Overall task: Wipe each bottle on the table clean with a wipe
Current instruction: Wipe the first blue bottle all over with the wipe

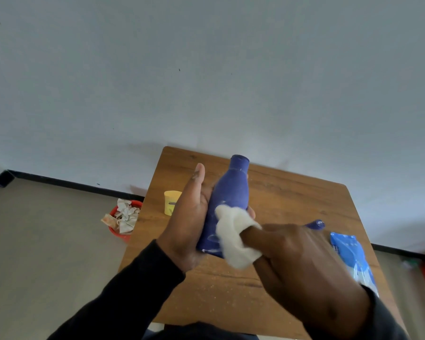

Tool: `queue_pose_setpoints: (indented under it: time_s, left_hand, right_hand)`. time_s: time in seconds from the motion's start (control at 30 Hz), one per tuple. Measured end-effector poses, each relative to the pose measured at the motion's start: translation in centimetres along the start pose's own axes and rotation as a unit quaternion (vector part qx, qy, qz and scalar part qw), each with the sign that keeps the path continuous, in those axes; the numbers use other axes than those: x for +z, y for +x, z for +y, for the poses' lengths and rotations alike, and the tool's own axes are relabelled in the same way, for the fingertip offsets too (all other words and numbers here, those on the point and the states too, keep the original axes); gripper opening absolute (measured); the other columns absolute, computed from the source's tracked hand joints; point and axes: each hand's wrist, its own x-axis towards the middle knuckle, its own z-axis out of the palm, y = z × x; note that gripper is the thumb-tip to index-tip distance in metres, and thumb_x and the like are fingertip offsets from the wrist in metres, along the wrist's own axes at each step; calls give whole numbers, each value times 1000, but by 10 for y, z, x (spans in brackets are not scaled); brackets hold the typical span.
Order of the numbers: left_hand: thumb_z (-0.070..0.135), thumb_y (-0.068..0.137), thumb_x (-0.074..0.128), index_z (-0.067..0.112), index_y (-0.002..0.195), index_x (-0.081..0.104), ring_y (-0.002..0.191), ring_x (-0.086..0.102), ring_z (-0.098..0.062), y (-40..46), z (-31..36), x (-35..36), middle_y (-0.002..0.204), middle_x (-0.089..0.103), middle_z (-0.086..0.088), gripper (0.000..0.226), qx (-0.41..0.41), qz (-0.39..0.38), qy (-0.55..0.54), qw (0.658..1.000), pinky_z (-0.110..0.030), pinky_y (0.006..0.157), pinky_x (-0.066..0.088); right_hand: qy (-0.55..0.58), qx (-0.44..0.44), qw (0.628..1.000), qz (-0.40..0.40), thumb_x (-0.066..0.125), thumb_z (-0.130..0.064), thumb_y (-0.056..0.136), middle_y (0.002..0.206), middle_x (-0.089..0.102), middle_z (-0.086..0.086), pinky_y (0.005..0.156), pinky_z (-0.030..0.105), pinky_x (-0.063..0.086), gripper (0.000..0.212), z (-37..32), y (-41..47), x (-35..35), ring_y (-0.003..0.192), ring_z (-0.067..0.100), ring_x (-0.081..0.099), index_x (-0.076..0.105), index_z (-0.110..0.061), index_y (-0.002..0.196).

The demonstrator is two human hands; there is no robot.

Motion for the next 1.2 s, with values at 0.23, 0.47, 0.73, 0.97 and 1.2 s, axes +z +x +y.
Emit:
queue_pose_setpoints:
  time_s: [0.23,0.47,0.73,0.97,1.2]
  left_hand:
    - [84,86,18,21,135,61,77,65,-27,2,-6,-1,90,63,-18,91,26,1,40,999,-39,70,55]
    - [87,76,13,17,132,59,66,63,-27,3,-12,-2,86,66,-19,102,45,-11,99,994,-35,60,54]
    - [89,72,9,16,130,62,63,63,-23,4,-18,0,82,68,-14,107,46,-23,178,983,-31,57,54]
    - [94,70,16,26,130,65,68,61,-30,4,-13,1,86,62,-22,103,21,-18,91,995,-33,59,53]
    - [88,77,10,15,139,55,73,65,-32,5,-6,-4,94,65,-23,106,27,-22,72,997,-39,61,57]
  right_hand:
    - [-25,48,998,16,38,-32,83,60,56,-8,38,26,32,19,7,3,2,43,14,45,51,-32,96]
    - [-42,80,994,62,52,-26,82,55,52,-7,38,18,20,17,16,10,5,39,16,38,59,-29,97]
    - [-50,101,990,84,47,-28,81,54,52,-4,43,23,23,18,19,14,5,43,27,50,55,-29,96]
    - [-11,30,999,-3,35,-34,82,64,62,-2,42,41,48,24,-9,3,22,49,27,57,39,-33,106]
    - [-18,59,997,55,45,-29,88,62,57,-9,37,25,37,10,16,5,13,43,12,48,44,-32,97]
